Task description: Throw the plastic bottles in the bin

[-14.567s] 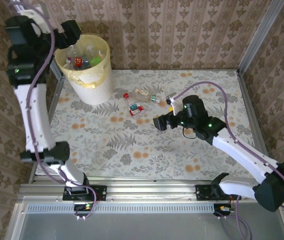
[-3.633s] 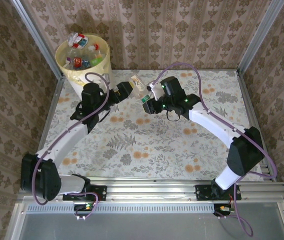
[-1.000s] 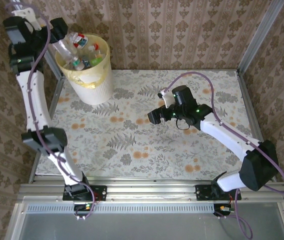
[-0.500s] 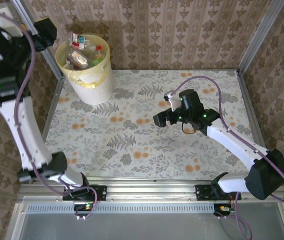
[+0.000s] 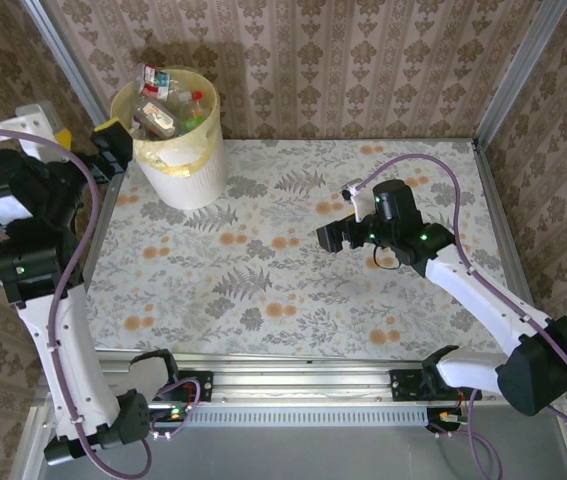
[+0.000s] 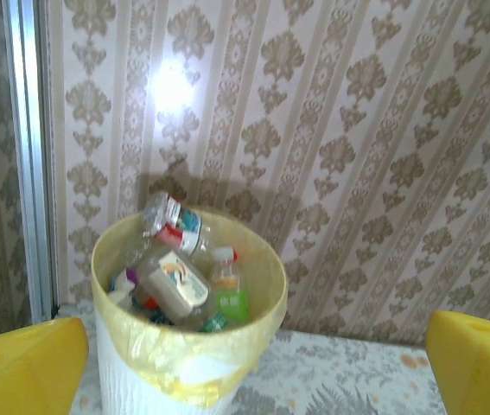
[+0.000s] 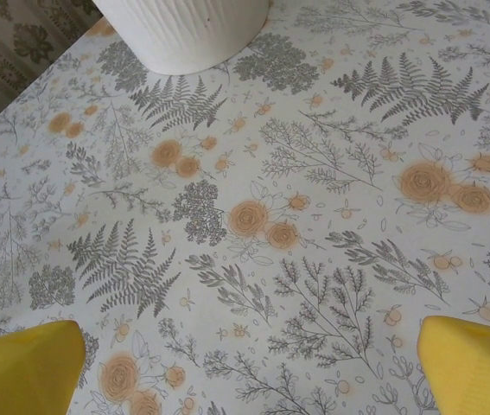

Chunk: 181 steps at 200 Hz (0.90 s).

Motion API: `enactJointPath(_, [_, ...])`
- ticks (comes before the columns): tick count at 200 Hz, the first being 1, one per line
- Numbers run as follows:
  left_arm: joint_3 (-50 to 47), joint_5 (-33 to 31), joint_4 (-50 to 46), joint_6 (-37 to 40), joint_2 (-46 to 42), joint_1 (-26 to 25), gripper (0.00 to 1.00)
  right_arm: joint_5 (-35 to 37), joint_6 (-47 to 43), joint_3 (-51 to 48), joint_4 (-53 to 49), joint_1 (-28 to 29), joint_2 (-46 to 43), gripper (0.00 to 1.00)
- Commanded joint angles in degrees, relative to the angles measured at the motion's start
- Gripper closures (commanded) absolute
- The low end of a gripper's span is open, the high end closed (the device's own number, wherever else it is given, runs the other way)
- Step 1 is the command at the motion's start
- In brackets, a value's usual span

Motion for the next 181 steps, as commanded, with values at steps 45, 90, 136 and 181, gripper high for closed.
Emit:
enactJointPath(45, [-13.1, -0.84, 3.05, 1.24, -8.81, -2.29, 0.0, 3.44, 0.68, -2.71, 1.29, -1.07, -2.63, 0.0])
enactJointPath(90, [-35.76, -14.32, 11.56, 2.33, -14.58, -12.73, 0.0, 12.68, 3.95, -4.58, 2.53, -5.35, -4.47, 0.0])
enactJointPath(136, [-57.3, -42.19, 32.85, 12.38, -12.16, -28.67, 0.0, 22.22, 3.67, -13.91, 12.27, -10.58, -8.52, 0.0])
enactJointPath(181, [-72.43, -49.25, 60.14, 23.96, -2.89, -27.16, 0.0, 30.56, -5.47, -25.56, 28.1, -13.4, -8.57, 0.0])
